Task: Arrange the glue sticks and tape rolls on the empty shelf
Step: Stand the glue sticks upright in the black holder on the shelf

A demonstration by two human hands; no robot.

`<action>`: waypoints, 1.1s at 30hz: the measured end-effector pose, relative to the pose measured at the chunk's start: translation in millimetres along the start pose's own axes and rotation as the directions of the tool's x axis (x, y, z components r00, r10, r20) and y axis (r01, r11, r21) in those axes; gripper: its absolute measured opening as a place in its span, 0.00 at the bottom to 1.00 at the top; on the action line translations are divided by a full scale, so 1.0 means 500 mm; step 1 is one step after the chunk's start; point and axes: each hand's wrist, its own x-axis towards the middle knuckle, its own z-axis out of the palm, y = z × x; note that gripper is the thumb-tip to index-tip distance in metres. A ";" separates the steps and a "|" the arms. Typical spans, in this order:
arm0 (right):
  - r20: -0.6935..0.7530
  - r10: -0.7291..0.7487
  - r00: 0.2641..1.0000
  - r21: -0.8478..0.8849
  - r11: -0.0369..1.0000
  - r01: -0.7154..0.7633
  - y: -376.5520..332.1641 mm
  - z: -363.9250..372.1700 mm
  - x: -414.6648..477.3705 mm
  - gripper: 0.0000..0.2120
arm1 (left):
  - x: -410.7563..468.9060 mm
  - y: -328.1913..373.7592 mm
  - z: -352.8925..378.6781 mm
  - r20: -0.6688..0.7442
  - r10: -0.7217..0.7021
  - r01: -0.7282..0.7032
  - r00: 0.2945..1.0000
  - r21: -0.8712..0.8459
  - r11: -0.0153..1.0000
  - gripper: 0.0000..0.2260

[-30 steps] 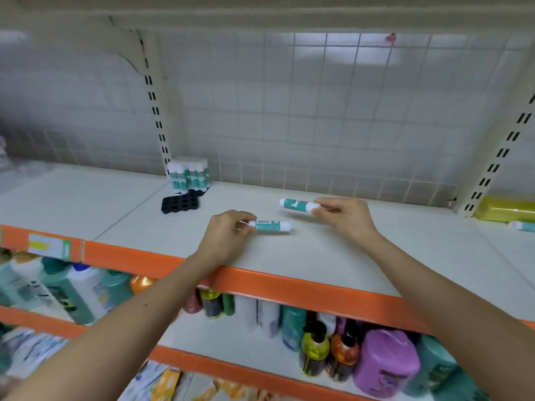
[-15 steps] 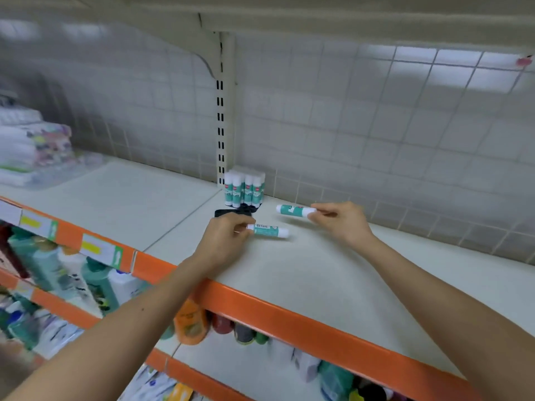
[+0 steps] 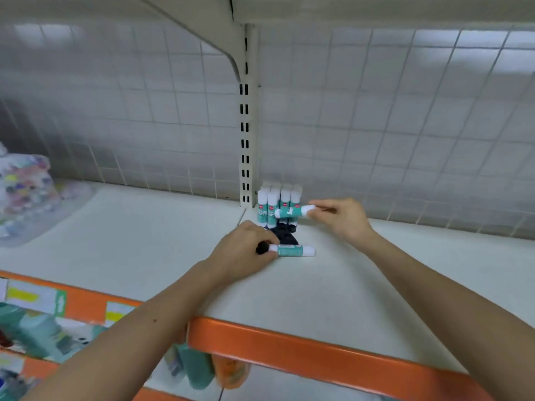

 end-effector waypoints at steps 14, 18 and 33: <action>0.007 -0.014 1.000 0.109 0.994 0.014 -0.046 0.014 0.031 0.11 | 0.099 -0.014 -0.015 -0.096 0.000 -0.016 0.995 -0.167 0.986 0.12; -0.034 -0.059 0.998 0.121 0.991 0.063 -0.050 0.034 0.036 0.09 | 0.104 -0.023 -0.010 -0.128 -0.061 0.028 0.990 -0.247 0.969 0.09; -0.139 -0.347 0.927 -0.257 0.917 0.305 -0.046 0.087 0.050 0.07 | 0.094 -0.082 -0.019 -0.327 0.103 -0.116 0.939 -0.020 0.993 0.15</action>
